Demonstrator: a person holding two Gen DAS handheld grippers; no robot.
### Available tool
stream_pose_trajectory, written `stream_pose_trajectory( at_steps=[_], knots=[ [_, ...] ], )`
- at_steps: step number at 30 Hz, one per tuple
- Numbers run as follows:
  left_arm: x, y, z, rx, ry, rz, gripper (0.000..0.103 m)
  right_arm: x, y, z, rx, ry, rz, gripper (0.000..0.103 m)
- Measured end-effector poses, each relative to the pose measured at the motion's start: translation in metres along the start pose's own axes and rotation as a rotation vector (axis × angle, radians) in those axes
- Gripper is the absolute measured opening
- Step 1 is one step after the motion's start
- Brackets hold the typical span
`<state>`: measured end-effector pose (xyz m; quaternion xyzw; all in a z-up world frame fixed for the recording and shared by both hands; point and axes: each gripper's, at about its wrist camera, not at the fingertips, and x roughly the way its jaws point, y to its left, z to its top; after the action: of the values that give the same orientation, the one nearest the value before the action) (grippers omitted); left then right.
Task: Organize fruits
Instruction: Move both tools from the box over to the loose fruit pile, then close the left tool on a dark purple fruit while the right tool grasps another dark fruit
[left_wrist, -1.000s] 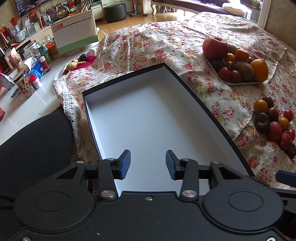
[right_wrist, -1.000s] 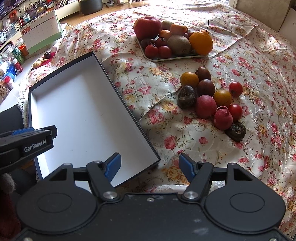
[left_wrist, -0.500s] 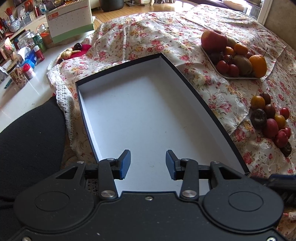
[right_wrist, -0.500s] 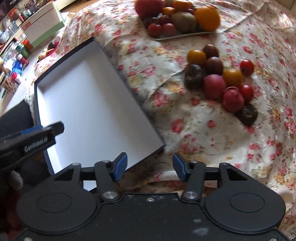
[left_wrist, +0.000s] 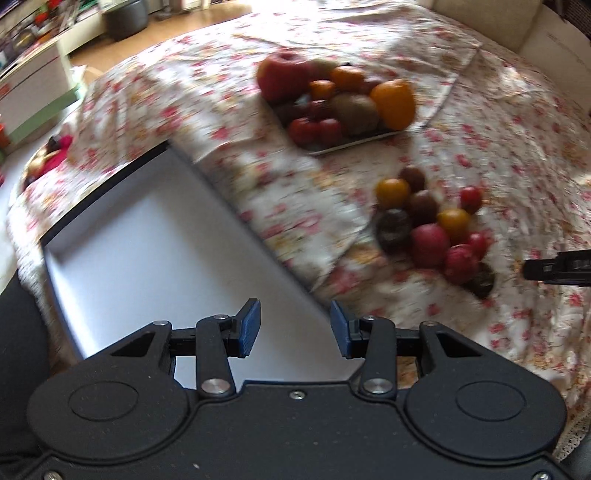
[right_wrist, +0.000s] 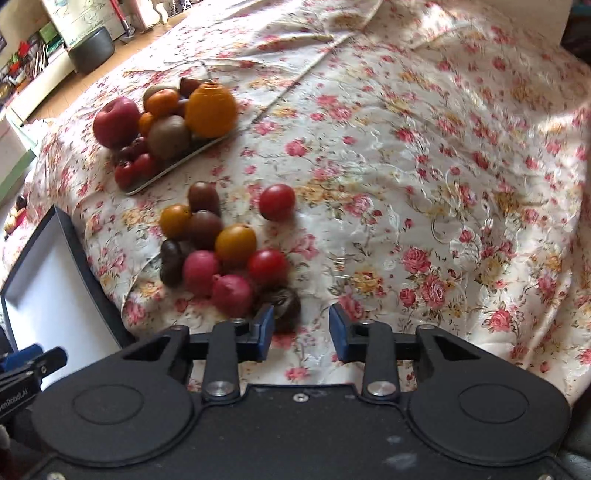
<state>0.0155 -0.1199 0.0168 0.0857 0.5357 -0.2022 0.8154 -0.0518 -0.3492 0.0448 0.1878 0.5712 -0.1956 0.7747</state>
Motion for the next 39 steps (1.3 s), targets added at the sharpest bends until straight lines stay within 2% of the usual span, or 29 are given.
stream_pose_trajectory(
  at_steps=[6,10,15,18,22,28,30,35,39],
  knots=[
    [0.031,-0.042,0.03,0.049,0.03,-0.063,0.05,0.019,-0.006,-0.001,0.037,0.032,0.04,0.036],
    [0.055,-0.058,0.044,0.033,0.049,-0.081,0.05,0.026,-0.008,-0.002,0.032,0.039,0.069,0.036],
    [0.08,-0.064,0.056,-0.012,0.069,-0.074,0.049,0.023,-0.009,-0.002,0.016,0.009,0.101,0.036],
    [0.085,-0.063,0.059,-0.034,0.031,-0.065,0.049,0.021,-0.012,-0.001,0.01,-0.008,0.126,0.036],
    [0.096,-0.059,0.064,-0.074,0.024,-0.077,0.05,0.02,-0.012,-0.001,0.006,-0.017,0.134,0.036],
    [0.108,-0.069,0.067,-0.021,0.017,-0.033,0.048,0.029,-0.007,-0.005,0.002,0.009,0.16,0.037],
    [0.111,-0.072,0.068,0.0,0.01,-0.024,0.048,0.033,-0.006,-0.006,0.0,0.015,0.172,0.041],
    [0.114,-0.068,0.07,-0.007,0.004,-0.048,0.043,0.046,-0.003,-0.009,-0.004,0.033,0.177,0.043],
    [0.107,-0.064,0.073,-0.014,0.01,-0.066,0.037,0.058,0.002,-0.009,-0.001,0.025,0.141,0.043]
  ],
)
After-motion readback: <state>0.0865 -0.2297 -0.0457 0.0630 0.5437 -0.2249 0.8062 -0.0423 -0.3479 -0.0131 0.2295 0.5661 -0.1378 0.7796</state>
